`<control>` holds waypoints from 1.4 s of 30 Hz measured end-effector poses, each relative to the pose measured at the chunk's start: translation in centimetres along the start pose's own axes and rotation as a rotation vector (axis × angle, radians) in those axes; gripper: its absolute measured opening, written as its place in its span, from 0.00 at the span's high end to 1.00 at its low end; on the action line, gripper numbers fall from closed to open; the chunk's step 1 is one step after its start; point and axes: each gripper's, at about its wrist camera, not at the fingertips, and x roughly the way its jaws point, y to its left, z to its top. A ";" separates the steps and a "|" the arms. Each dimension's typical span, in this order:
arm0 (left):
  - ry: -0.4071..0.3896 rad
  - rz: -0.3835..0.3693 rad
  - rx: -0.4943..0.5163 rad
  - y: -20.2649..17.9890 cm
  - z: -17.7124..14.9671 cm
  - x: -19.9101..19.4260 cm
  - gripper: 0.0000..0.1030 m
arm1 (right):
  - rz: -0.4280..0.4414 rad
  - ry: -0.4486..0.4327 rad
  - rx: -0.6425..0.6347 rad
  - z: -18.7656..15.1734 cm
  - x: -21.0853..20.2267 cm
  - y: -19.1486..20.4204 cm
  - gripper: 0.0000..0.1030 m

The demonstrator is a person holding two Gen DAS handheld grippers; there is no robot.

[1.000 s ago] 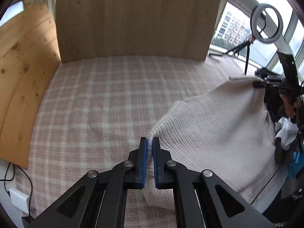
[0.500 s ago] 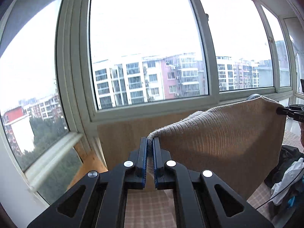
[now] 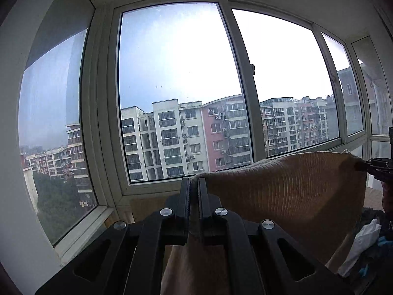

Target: Fold clothes

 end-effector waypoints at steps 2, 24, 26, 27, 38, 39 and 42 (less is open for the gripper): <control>0.052 0.009 0.001 -0.1 -1.4 3.3 0.95 | -0.016 0.023 0.007 -1.0 1.9 -0.5 0.91; 0.998 -0.024 -0.152 1.3 -40.1 25.4 0.94 | -0.119 0.775 0.314 -28.9 24.6 -12.9 0.73; 1.062 -0.052 -0.188 1.0 -42.2 22.0 0.91 | -0.077 0.779 0.370 -29.4 21.1 -13.0 0.64; 1.092 -0.073 -0.223 0.7 -43.3 20.2 0.88 | -0.059 0.787 0.388 -29.8 19.3 -12.7 0.60; 1.163 -0.163 -0.381 -2.7 -44.6 6.1 0.73 | -0.050 0.730 0.448 -28.5 1.2 -10.6 0.30; 1.174 -0.181 -0.379 -3.4 -44.9 5.8 0.71 | -0.068 0.740 0.427 -28.6 0.9 -10.2 0.30; 1.220 -0.202 -0.325 -5.7 -46.4 5.5 0.67 | -0.088 0.788 0.394 -31.0 2.0 -8.7 0.30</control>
